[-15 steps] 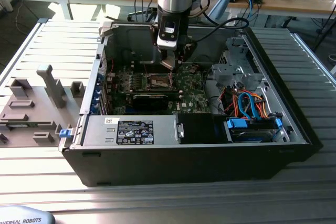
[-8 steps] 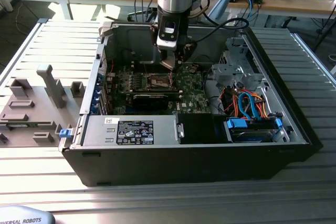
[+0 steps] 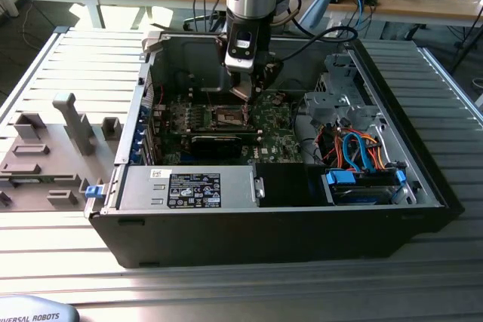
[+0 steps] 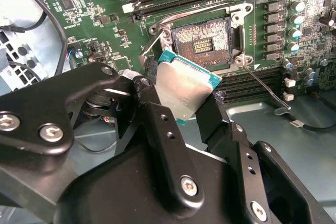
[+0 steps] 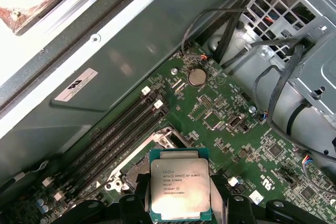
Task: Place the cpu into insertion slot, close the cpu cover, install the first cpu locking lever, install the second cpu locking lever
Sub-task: 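Place the cpu into insertion slot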
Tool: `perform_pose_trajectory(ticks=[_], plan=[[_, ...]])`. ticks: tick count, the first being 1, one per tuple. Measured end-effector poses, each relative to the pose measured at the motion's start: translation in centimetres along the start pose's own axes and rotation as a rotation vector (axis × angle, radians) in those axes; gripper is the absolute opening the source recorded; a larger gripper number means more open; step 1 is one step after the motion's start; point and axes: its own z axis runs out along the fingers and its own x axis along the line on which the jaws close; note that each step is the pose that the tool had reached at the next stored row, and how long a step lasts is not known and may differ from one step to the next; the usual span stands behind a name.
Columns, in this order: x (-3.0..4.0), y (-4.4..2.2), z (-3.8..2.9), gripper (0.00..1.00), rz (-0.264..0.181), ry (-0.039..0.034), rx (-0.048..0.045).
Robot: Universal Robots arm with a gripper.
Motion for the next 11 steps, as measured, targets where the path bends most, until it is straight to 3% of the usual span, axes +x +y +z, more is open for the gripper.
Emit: perform_pose_trajectory(ticks=[11], plan=[[0.00,-0.01,0.08,0.54,0.008,-0.0006,-0.0002]])
